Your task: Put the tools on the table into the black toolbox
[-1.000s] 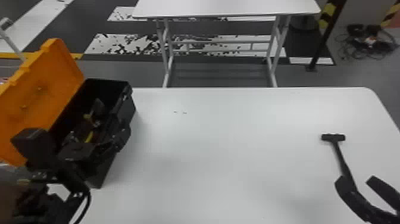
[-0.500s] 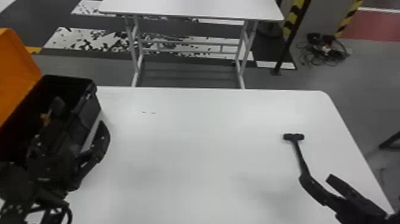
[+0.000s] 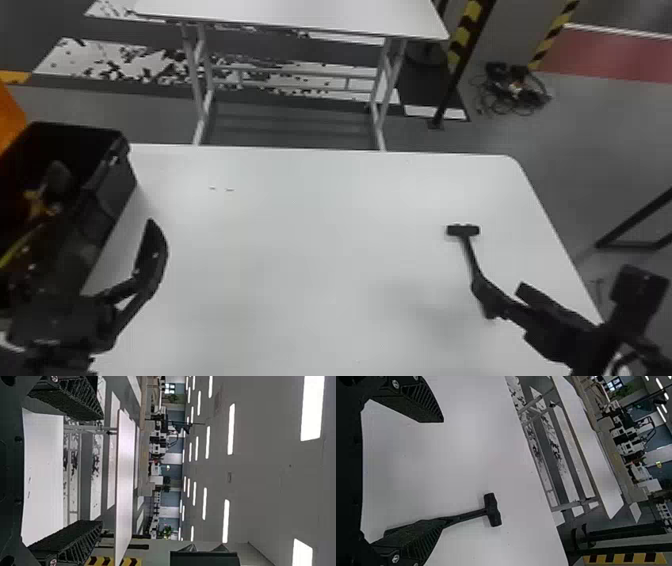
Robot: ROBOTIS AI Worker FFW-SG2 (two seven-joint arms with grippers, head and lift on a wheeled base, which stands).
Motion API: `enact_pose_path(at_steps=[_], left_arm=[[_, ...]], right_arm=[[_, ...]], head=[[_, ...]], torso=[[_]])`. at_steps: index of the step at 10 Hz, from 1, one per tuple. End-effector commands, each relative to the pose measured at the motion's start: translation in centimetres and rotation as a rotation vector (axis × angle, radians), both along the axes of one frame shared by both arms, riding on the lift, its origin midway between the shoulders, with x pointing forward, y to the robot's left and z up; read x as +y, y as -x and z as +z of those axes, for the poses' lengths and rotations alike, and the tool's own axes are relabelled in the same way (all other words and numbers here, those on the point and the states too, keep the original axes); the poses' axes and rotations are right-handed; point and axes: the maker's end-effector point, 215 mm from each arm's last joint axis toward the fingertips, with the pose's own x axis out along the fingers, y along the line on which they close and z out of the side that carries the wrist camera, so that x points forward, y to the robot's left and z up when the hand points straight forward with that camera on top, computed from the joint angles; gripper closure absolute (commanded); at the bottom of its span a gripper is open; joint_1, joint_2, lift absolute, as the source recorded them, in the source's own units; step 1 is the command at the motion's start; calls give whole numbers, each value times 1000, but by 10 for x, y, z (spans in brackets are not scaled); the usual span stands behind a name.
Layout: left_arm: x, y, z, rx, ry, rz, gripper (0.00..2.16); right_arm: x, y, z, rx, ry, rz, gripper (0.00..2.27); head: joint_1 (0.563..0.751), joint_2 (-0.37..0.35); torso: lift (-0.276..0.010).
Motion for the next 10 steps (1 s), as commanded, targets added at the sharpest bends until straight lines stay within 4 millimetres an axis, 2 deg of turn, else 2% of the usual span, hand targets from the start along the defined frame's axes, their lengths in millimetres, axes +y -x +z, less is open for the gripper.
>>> enact_pose_path(at_steps=[1, 6, 10], left_arm=[[-9, 8, -3, -20, -9, -11, 56], [-37, 22, -20, 12, -27, -82, 60], [-42, 26, -29, 31, -32, -105, 66]], right_arm=[[-5, -6, -4, 34, 20, -19, 110], [-30, -9, -23, 146, 99, -85, 120], [-32, -16, -52, 261, 106, -114, 117]], head=[[695, -157], [695, -242], [695, -287]], torso=[[-75], [-75], [-75]])
